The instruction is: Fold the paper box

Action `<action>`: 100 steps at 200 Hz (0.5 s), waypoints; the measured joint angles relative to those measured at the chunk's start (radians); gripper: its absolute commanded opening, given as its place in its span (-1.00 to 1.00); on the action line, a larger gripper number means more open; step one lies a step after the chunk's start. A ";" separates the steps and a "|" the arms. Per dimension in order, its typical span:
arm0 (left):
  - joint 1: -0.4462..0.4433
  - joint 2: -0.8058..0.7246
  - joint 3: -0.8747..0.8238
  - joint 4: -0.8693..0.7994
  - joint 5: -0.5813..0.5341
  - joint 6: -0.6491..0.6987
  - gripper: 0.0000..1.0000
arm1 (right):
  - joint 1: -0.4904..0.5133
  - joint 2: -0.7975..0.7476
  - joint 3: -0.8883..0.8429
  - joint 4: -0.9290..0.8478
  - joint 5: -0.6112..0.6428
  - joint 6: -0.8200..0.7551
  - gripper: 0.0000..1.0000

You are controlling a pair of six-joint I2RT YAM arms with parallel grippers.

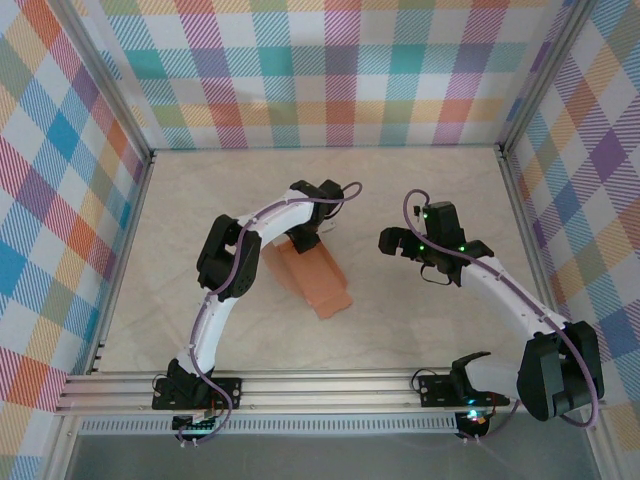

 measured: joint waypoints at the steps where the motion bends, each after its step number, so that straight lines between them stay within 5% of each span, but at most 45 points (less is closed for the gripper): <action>1: 0.000 0.000 0.000 0.001 0.000 0.002 -0.15 | 0.000 0.000 0.000 0.000 0.000 0.000 1.00; 19: 0.000 -0.015 0.000 0.016 0.005 0.003 -0.12 | 0.000 0.002 0.000 0.002 -0.004 0.000 1.00; 34: 0.002 -0.046 -0.006 0.050 0.006 0.002 0.24 | -0.001 0.007 0.000 0.006 -0.008 0.000 1.00; 100: 0.055 -0.347 -0.196 0.390 0.010 -0.137 0.88 | -0.001 0.058 0.000 0.043 -0.062 -0.034 1.00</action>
